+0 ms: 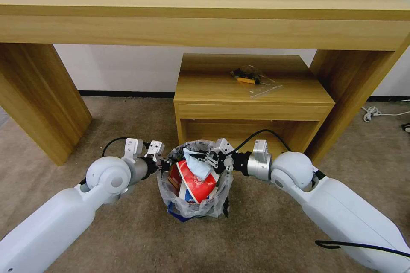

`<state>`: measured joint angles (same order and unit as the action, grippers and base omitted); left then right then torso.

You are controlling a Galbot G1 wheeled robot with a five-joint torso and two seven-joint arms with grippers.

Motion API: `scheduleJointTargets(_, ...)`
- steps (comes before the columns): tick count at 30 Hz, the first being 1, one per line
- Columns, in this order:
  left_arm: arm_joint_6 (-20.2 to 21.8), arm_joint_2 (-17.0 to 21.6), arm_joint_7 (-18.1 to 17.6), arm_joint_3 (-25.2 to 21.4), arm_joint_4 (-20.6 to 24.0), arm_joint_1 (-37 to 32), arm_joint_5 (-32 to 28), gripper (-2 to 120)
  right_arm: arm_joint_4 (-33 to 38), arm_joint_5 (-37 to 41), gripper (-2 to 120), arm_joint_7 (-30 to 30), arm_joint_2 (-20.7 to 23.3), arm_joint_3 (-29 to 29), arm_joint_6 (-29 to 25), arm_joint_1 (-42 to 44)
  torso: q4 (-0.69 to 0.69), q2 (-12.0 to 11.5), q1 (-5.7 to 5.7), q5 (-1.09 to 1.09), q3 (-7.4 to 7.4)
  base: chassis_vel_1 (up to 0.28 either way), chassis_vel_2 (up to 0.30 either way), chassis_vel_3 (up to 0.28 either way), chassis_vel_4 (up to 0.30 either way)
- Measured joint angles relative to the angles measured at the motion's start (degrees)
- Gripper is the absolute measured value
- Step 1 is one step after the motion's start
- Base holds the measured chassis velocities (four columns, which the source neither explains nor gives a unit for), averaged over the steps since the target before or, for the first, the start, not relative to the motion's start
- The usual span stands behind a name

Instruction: Pick up the trash bin and place the garbage on the floor into it.

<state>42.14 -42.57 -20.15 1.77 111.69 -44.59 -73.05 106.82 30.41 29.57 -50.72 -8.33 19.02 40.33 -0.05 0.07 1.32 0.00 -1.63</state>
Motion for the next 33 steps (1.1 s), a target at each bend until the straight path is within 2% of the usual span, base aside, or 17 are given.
scheduleJointTargets(4, 0.0, 0.2, -1.3, 0.0, 0.7, 0.3, -1.8, 0, -1.4, -0.9, 0, -1.3, -0.7, -0.6, -0.2, 0.5, 0.0, 0.0, 0.0, 0.01, 0.01, 0.0, 0.0, 0.0, 0.0)
scheduleJointTargets(6, 0.0, 0.4, -2.0, 0.0, 1.1, 0.3, -2.7, 0, -1.7, -1.4, 6, -2.0, -1.0, -0.8, -0.2, 0.7, 0.0, 0.0, 0.0, 0.01, 0.0, 0.0, 0.0, 0.0, 0.0)
scheduleJointTargets(7, 0.0, 0.6, -2.5, -0.1, 1.4, 0.1, -3.2, 0, -1.9, -1.8, 13, -2.8, -1.2, -1.1, -0.1, 0.8, 0.0, 0.0, 0.0, 0.01, 0.01, 0.0, 0.0, 0.0, 0.0)
scheduleJointTargets(8, 0.0, 0.6, -2.5, -0.1, 1.4, 0.1, -3.2, 0, -1.9, -1.8, 13, -2.8, -1.2, -1.1, -0.1, 0.8, 0.0, 0.0, 0.0, 0.01, 0.01, 0.0, 0.0, 0.0, 0.0)
scheduleJointTargets(11, 0.0, 0.8, -2.7, -0.6, 1.6, -0.6, -3.6, 0, -2.5, -2.4, 28, -4.4, -1.5, -1.8, -1.3, 1.0, 0.01, 0.0, 0.0, 0.01, 0.0, 0.0, 0.0, 0.0, 0.0)
scheduleJointTargets(12, 0.0, 0.8, -2.7, -0.6, 1.6, -0.6, -3.6, 0, -2.5, -2.4, 28, -4.4, -1.5, -1.8, -1.3, 1.0, 0.01, 0.0, 0.0, 0.01, 0.0, 0.0, 0.0, 0.0, 0.0)
scheduleJointTargets(14, 0.0, 0.8, -2.6, -1.0, 1.6, -1.2, -3.4, 0, -1.4, -2.1, 38, -5.2, -1.4, -1.6, -1.4, 1.5, 0.0, 0.0, -0.01, 0.0, 0.01, 0.0, 0.0, 0.0, 0.0)
scheduleJointTargets(15, 0.0, 0.8, -2.6, -1.0, 1.6, -1.2, -3.4, 0, -1.4, -2.1, 38, -5.2, -1.4, -1.6, -1.4, 1.5, 0.0, 0.0, -0.01, 0.0, 0.01, 0.0, 0.0, 0.0, 0.0)
scheduleJointTargets(18, 0.0, 0.8, -2.6, -1.4, 1.4, -2.0, -3.0, 0, 0.5, -0.8, 55, -6.2, -0.9, 0.2, -1.5, 2.7, 0.01, 0.0, 0.0, 0.0, 0.01, 0.0, 0.0, 0.0, 0.0)
scheduleJointTargets(19, 0.0, 0.8, -2.6, -1.4, 1.4, -2.0, -3.0, 0, 0.5, -0.8, 55, -6.2, -0.9, 0.2, -1.5, 2.7, 0.01, 0.0, 0.0, 0.0, 0.01, 0.0, 0.0, 0.0, 0.0)
scheduleJointTargets(21, 0.0, 0.6, -2.6, -1.4, 1.2, -2.3, -2.8, 0, 1.3, 0.1, 65, -6.7, -0.5, 1.5, -1.5, 3.7, 0.0, 0.0, 0.0, 0.0, 0.01, 0.0, 0.0, 0.0, 0.0)
scheduleJointTargets(22, 0.0, 0.6, -2.6, -1.4, 1.2, -2.3, -2.8, 0, 1.3, 0.1, 65, -6.7, -0.5, 1.5, -1.5, 3.7, 0.0, 0.0, 0.0, 0.0, 0.01, 0.0, 0.0, 0.0, 0.0)
scheduleJointTargets(25, 0.0, 0.4, -2.6, -1.6, 0.9, -2.5, -2.5, 0, 2.1, 0.6, 78, -7.0, -0.1, 4.1, -1.7, 5.6, 0.0, 0.0, 0.0, 0.01, 0.0, 0.0, 0.0, 0.0, 0.0)
scheduleJointTargets(26, 0.0, 0.4, -2.6, -1.6, 0.9, -2.5, -2.5, 0, 2.1, 0.6, 78, -7.0, -0.1, 4.1, -1.7, 5.6, 0.0, 0.0, 0.0, 0.01, 0.0, 0.0, 0.0, 0.0, 0.0)
scheduleJointTargets(29, 0.0, 0.3, -2.6, -2.4, 0.9, -3.7, -2.3, 0, 3.1, 1.6, 92, -7.2, 0.2, 7.3, -1.7, 8.2, 0.0, 0.0, -0.01, 0.01, 0.01, 0.0, 0.0, 0.0, 0.0)
scheduleJointTargets(33, 0.0, 0.3, -2.6, -4.4, 1.2, -5.9, -2.0, 0, 4.2, 2.1, 100, -7.9, 0.6, 11.6, -2.2, 11.8, 0.0, 0.0, -0.01, 0.01, 0.01, 0.0, 0.0, 0.0, 0.0)
